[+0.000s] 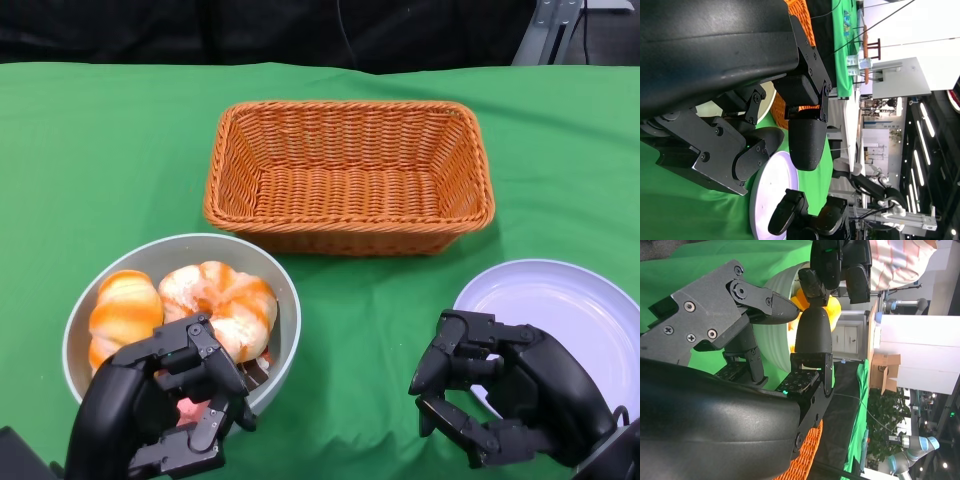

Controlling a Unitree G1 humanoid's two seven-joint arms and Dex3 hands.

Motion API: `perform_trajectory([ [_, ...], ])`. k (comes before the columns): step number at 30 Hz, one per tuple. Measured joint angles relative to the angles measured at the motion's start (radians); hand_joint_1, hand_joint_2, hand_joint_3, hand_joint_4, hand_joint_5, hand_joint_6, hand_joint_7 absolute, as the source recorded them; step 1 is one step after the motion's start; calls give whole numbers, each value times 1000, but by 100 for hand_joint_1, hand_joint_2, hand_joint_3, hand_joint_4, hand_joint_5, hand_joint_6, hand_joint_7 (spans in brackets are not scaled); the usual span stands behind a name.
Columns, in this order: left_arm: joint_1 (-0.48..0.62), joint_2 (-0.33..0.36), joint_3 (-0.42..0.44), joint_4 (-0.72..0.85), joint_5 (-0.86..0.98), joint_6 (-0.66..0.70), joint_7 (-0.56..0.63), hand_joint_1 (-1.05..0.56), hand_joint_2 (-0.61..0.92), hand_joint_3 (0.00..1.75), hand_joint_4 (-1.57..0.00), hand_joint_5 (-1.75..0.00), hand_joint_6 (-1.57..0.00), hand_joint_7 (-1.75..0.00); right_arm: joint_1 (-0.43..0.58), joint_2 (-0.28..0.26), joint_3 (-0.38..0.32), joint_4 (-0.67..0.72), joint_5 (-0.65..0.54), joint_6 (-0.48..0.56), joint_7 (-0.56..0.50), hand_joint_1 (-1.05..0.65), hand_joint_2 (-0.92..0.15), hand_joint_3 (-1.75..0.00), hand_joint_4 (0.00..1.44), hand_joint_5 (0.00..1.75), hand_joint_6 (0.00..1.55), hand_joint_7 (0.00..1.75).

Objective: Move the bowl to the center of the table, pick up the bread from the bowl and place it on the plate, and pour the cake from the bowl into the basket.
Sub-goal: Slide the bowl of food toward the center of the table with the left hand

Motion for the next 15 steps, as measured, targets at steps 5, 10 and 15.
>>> perform_trajectory([
  [5, -1, 2, 13, -42, -48, 18, 0, -5, 58, 100, -81, -150, -84, -135, 0, 2, 2, 18, 0, -2, 1, -16, -54, -89, 73, 154, 71, 123],
  [10, -9, -3, 50, -61, -11, -18, 48, -6, 62, 96, -76, -145, -80, -128, 0, 16, 7, 41, -8, -20, -5, -14, -51, -92, 73, 155, 70, 126],
  [15, -54, -9, 137, -121, 9, -43, 150, -14, 89, 43, -72, -114, -82, -80, -3, 29, 12, 64, -36, -52, -16, -15, -51, -94, 74, 156, 71, 127],
])
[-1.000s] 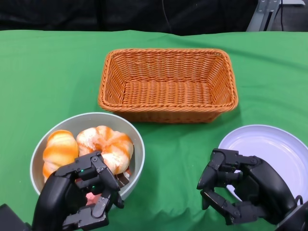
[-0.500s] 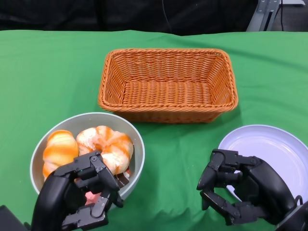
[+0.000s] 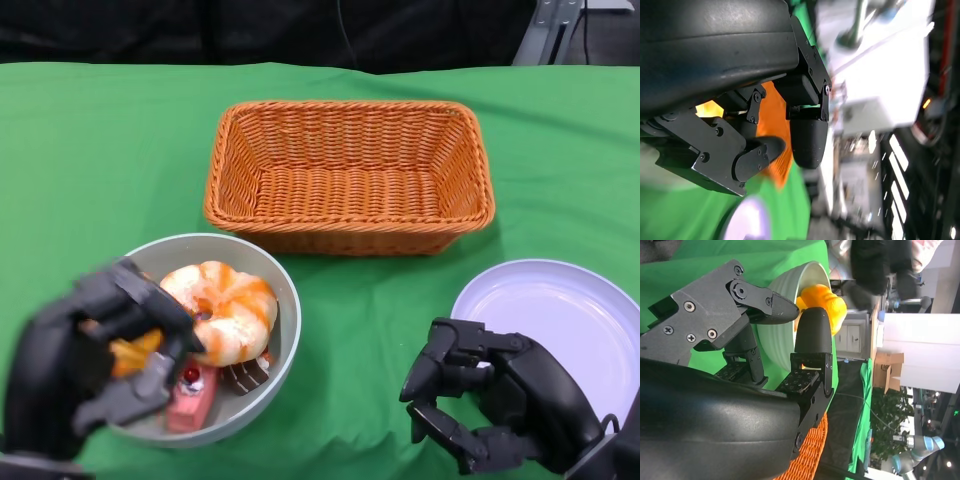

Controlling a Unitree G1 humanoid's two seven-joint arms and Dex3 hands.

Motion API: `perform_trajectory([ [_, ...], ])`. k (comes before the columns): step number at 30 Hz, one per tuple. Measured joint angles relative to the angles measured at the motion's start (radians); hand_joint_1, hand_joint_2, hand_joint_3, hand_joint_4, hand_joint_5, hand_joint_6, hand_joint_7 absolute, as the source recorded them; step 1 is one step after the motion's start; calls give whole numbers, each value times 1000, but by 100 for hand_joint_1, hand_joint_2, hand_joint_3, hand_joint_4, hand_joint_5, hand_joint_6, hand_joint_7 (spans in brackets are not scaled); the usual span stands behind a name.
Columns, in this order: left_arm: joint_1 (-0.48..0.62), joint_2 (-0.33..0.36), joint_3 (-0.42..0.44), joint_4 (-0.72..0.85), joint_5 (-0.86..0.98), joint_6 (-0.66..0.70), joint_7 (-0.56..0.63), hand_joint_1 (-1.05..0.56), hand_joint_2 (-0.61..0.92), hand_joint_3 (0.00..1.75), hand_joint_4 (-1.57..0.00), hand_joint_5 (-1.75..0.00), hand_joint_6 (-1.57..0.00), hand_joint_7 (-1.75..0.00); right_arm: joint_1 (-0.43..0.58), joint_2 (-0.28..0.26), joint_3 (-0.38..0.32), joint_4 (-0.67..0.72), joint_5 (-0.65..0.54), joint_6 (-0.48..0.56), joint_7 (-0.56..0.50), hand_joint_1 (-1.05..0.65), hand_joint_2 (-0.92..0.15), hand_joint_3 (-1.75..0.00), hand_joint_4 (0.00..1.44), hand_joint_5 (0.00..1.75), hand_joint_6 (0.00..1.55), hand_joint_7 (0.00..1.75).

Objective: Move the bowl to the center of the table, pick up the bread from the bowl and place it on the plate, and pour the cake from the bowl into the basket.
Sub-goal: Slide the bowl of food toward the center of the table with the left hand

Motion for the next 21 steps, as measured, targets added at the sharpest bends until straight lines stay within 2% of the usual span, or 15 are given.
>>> perform_trajectory([
  [1, -12, 4, 21, -9, -9, -2, 12, -18, 91, 34, -71, -105, -82, -68, 0, 2, 1, 5, 0, -1, 0, -15, -51, -94, 73, 156, 71, 127],
  [7, -40, 31, 114, -69, -20, 14, 76, -24, 92, 13, -70, -82, -86, -29, -1, 9, 4, 18, 0, -4, -1, -15, -51, -93, 73, 155, 72, 124],
  [11, -62, 58, 166, -73, -6, 37, 112, -40, 92, 6, -64, -42, -82, -5, -3, 11, 5, 21, 1, -5, 3, -14, -51, -94, 73, 155, 71, 125],
  [13, -76, 72, 189, -47, 6, 53, 132, -43, 92, 4, -60, -32, -77, -2, -8, 11, 4, 26, 4, -9, 9, -14, -51, -94, 72, 156, 71, 125],
  [15, -89, 94, 204, -2, 24, 87, 144, -46, 92, 6, -49, -22, -62, 0, -10, 11, 3, 29, 5, -12, 12, -14, -50, -95, 73, 156, 71, 126],
  [17, -94, 123, 216, 52, 30, 136, 145, -46, 92, 9, -41, -16, -50, 0, -11, 11, 2, 30, 5, -13, 11, -14, -50, -95, 73, 156, 72, 126],
  [20, -95, 145, 218, 112, 40, 181, 145, -46, 92, 11, -38, -13, -44, 0, -12, 11, 2, 30, 5, -16, 8, -14, -50, -96, 73, 156, 71, 126],
  [21, -98, 150, 216, 130, 49, 185, 144, -47, 92, 16, -32, -9, -38, 0, -11, 11, 2, 30, 5, -17, 7, -14, -50, -96, 73, 155, 71, 126],
])
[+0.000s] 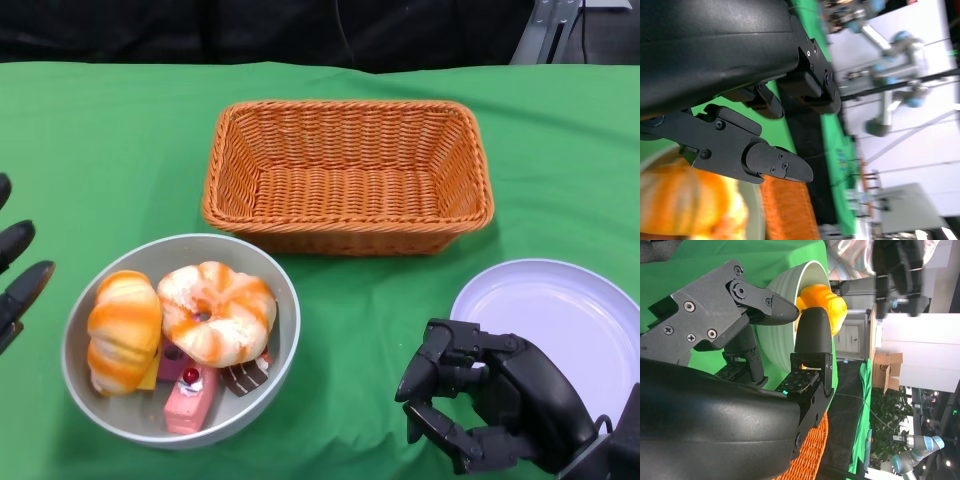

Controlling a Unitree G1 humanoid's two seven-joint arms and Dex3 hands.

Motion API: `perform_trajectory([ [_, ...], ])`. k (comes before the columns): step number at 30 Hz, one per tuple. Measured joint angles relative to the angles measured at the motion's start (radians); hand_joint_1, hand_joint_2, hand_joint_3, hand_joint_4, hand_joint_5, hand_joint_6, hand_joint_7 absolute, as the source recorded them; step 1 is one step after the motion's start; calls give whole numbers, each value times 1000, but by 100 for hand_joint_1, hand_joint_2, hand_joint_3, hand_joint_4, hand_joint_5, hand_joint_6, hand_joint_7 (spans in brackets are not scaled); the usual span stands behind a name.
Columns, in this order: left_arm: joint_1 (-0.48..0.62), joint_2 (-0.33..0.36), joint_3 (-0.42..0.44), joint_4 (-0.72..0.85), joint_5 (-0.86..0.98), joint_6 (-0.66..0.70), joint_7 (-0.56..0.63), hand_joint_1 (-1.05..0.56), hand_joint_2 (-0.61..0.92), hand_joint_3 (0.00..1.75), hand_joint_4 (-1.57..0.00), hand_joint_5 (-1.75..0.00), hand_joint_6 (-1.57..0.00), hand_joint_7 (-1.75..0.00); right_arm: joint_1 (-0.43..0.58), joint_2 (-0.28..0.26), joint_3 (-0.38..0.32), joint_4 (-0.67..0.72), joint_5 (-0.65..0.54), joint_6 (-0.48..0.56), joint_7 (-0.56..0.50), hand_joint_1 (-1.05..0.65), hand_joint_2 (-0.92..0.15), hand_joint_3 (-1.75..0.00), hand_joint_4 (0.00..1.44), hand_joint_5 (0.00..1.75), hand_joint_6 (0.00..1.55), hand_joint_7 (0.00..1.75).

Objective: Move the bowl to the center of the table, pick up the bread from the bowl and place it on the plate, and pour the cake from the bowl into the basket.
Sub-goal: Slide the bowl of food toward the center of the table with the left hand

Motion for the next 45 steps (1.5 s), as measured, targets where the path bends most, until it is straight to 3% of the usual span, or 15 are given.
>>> perform_trajectory([
  [5, -5, 60, -21, 110, 63, 57, -4, -52, 92, 27, -23, -3, -24, 0, -1, -1, 0, 0, -4, -1, -3, -14, -51, -95, 73, 155, 71, 125],
  [12, -5, 128, -54, 107, 73, 223, -68, -56, 92, 35, -3, 0, -9, 0, -1, -1, 0, 1, -4, -6, -2, -13, -50, -96, 73, 156, 71, 126],
  [31, -9, 214, -131, 26, 31, 610, -225, -59, 92, 53, 0, 0, 0, 0, -2, 0, 3, 3, -5, -10, -5, -13, -52, -93, 73, 155, 71, 125],
  [45, -29, 216, -164, 25, 11, 725, -242, -59, 92, 59, 0, 0, 0, 0, -2, 6, 5, 3, -5, -11, -6, -14, -50, -94, 74, 155, 72, 126],
])
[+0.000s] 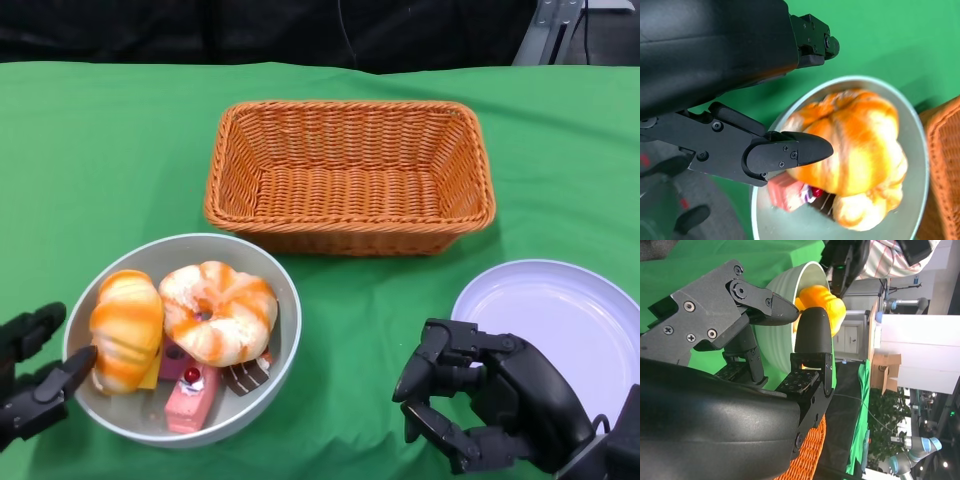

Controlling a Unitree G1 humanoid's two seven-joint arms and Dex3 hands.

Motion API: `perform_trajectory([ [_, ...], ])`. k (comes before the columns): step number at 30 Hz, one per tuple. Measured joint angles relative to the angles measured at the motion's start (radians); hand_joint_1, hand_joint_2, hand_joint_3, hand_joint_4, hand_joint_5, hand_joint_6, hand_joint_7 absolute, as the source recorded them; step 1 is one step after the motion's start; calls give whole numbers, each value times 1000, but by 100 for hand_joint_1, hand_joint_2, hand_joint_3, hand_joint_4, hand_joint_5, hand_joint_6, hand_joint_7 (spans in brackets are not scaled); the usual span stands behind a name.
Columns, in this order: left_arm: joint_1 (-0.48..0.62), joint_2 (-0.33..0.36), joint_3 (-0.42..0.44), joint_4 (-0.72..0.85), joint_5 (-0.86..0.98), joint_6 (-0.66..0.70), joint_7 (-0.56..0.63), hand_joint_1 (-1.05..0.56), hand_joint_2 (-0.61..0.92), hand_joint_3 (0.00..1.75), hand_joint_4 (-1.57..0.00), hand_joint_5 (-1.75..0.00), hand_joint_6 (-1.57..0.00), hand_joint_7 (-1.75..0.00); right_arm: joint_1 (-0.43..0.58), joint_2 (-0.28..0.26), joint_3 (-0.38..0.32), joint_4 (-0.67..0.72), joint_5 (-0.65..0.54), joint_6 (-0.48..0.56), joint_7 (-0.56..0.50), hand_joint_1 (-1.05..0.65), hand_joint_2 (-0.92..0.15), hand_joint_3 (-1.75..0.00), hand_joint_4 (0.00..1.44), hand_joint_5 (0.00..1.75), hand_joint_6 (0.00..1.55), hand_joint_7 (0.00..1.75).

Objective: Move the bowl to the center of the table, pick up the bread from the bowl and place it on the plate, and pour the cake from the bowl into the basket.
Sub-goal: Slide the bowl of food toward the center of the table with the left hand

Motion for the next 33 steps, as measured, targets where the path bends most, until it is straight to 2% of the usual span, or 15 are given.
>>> perform_trajectory([
  [15, 5, 35, -38, -116, -10, 104, -66, -55, 92, 62, 0, 0, -1, 0, 0, 5, 5, 0, -2, -10, -9, -14, -51, -93, 73, 154, 72, 123],
  [23, 23, 35, -58, -231, -50, 189, -67, -60, 92, 54, 0, 0, 0, 0, 0, 11, 9, 0, -2, -10, -14, -15, -51, -94, 73, 155, 72, 125],
  [33, 37, 35, -91, -276, -73, 199, -67, -63, 92, 51, 0, 0, 0, 0, 0, 11, 14, 0, -3, -11, -18, -16, -51, -92, 74, 154, 73, 123],
])
